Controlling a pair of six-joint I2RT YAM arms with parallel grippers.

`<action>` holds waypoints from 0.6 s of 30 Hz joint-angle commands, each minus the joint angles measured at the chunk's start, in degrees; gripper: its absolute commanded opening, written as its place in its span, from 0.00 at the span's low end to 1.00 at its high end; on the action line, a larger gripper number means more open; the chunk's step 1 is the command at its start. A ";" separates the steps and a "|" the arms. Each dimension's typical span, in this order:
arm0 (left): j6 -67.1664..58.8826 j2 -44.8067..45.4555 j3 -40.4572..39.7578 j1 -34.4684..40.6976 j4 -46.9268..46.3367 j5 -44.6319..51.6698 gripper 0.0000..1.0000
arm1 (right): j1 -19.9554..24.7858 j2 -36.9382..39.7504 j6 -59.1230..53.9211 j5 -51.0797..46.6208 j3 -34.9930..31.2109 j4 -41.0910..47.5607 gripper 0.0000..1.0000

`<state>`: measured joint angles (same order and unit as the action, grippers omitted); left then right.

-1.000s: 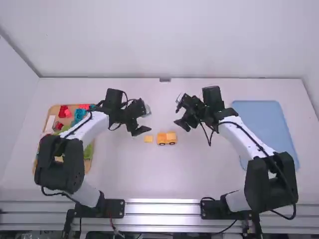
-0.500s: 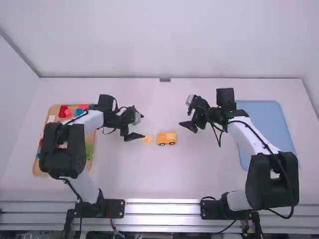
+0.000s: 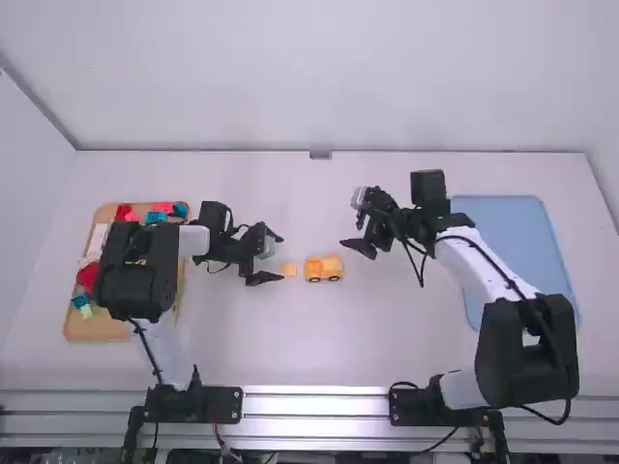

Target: Assemble lego blocks to make yellow taxi

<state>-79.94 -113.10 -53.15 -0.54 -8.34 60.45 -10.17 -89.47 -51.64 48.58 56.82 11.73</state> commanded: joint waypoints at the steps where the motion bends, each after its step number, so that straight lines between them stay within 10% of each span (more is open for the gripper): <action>1: 1.01 -3.13 2.29 0.09 1.73 2.23 0.99 | -1.29 -0.11 -1.03 -1.07 -0.33 -0.50 0.98; 10: 1.07 -5.09 4.15 0.63 7.41 3.19 1.00 | -3.37 -0.11 -1.01 -4.33 -0.33 -1.03 0.98; 18: 6.80 -5.11 4.52 1.60 10.99 2.34 0.81 | -3.34 -0.11 -0.94 -3.80 -0.33 -1.01 0.98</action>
<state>-77.38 -117.93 -49.43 0.08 1.76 61.52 -13.54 -89.47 -52.64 44.38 56.82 10.63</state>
